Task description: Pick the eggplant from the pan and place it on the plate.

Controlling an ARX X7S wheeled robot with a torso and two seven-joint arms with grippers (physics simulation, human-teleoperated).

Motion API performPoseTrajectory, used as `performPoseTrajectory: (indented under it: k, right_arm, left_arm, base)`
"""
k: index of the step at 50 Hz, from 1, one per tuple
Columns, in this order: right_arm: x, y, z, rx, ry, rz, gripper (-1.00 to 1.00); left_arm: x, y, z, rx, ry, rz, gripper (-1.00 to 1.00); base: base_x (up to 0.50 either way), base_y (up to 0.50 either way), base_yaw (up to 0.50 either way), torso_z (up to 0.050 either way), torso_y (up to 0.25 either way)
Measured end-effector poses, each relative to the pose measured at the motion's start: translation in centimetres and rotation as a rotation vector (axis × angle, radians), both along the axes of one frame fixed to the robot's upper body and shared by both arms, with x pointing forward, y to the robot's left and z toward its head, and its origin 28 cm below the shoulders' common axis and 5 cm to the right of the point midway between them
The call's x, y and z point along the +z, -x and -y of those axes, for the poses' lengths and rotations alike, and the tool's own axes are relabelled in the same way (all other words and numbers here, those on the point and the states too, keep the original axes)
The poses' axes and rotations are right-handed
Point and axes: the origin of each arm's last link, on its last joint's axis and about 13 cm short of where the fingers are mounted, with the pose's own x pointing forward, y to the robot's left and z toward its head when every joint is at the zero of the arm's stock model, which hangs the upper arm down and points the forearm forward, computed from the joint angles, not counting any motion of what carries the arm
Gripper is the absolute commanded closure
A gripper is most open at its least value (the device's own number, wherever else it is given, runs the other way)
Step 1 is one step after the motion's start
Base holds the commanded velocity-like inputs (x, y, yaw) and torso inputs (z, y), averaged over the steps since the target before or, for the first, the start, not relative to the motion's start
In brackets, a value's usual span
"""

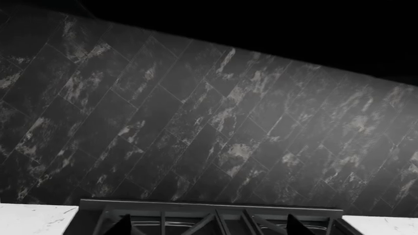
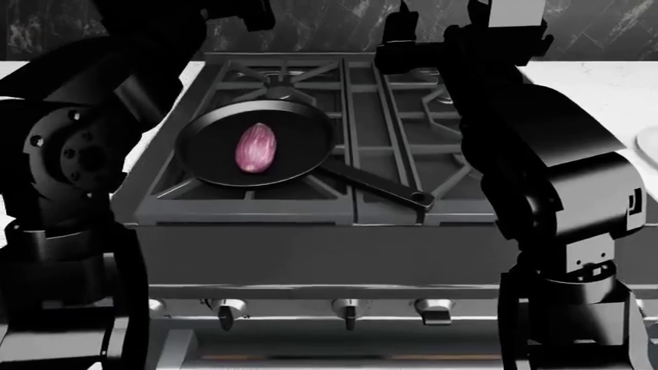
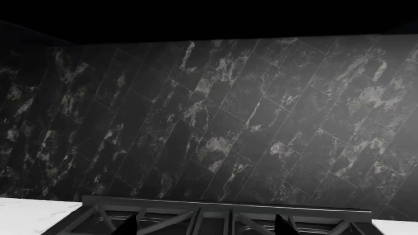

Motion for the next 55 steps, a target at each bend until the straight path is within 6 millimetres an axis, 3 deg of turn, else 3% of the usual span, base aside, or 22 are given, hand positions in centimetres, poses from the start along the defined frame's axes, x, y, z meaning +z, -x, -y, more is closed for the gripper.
performPoseTrajectory:
  k: [18,55]
  right_arm:
    - [-0.1,0.0,-0.1,0.004,-0.002,0.001,-1.0]
    - [0.1,-0.4,0.1,-0.032,0.073,0.109,-1.0]
  left_arm:
    - [-0.6,-1.5,0.6,-0.002,-0.001,-0.001,-1.0]
    - [-0.9,-1.9,0.1,0.001,-0.023,-0.094,-1.0]
  base:
    - [0.14,0.0,0.0,0.0,0.001]
    - [0.03,0.0,0.0,0.0,0.0]
